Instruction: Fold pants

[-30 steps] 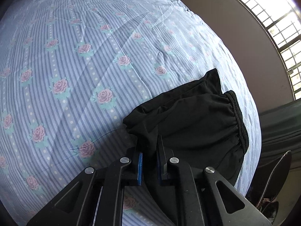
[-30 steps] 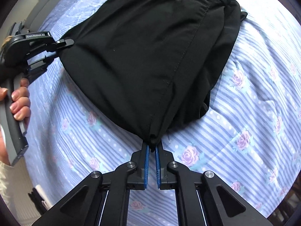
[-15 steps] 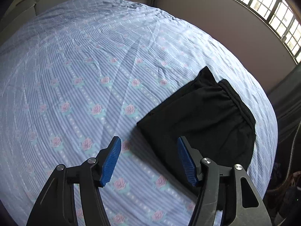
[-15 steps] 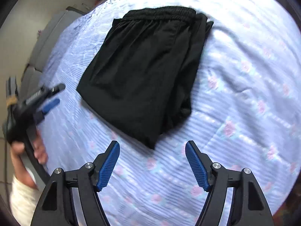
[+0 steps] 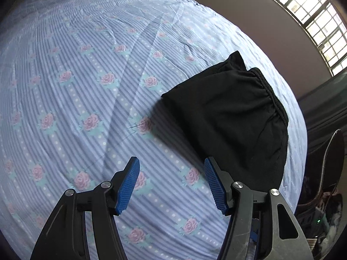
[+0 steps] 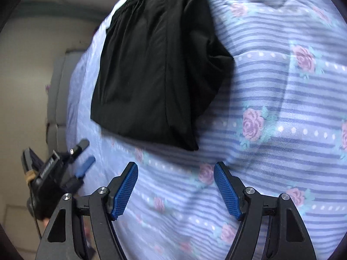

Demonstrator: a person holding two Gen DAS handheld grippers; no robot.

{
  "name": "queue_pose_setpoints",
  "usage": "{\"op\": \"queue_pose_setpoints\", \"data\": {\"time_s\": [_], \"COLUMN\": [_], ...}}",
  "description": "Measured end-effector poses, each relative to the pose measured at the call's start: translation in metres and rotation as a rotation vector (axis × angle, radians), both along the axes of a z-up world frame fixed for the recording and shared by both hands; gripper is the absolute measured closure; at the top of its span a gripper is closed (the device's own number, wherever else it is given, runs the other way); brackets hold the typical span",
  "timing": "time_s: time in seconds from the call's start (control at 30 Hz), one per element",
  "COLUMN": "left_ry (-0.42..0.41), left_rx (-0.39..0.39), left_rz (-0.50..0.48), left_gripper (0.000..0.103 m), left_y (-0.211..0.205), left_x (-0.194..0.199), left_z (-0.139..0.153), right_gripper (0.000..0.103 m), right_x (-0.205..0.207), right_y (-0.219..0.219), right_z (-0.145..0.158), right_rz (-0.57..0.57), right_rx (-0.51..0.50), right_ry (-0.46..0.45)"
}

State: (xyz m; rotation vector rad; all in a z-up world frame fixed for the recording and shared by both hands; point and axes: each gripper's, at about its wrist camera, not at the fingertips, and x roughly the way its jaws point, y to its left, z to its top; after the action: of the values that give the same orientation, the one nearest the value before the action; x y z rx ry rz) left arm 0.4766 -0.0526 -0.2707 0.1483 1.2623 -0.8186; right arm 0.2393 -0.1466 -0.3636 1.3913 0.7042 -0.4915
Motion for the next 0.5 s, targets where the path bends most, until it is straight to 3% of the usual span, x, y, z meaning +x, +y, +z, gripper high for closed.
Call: {"op": "queue_pose_setpoints", "data": {"time_s": [0.2, 0.3, 0.5], "left_ry": [0.113, 0.187, 0.232], "left_rx": [-0.052, -0.074, -0.136], "left_rz": [0.005, 0.034, 0.108], "left_gripper": [0.042, 0.042, 0.042], "left_y": [-0.026, -0.039, -0.056], "left_x": [0.012, 0.018, 0.038], "left_z": [-0.022, -0.038, -0.046], "right_gripper": [0.016, 0.016, 0.016], "right_x": [0.002, 0.003, 0.018], "right_y": [-0.009, -0.018, -0.032], "right_z": [-0.001, -0.004, -0.003], "right_rz": [-0.125, -0.131, -0.115], "right_rx": [0.016, 0.037, 0.030], "right_ry": [-0.048, -0.055, -0.061]}}
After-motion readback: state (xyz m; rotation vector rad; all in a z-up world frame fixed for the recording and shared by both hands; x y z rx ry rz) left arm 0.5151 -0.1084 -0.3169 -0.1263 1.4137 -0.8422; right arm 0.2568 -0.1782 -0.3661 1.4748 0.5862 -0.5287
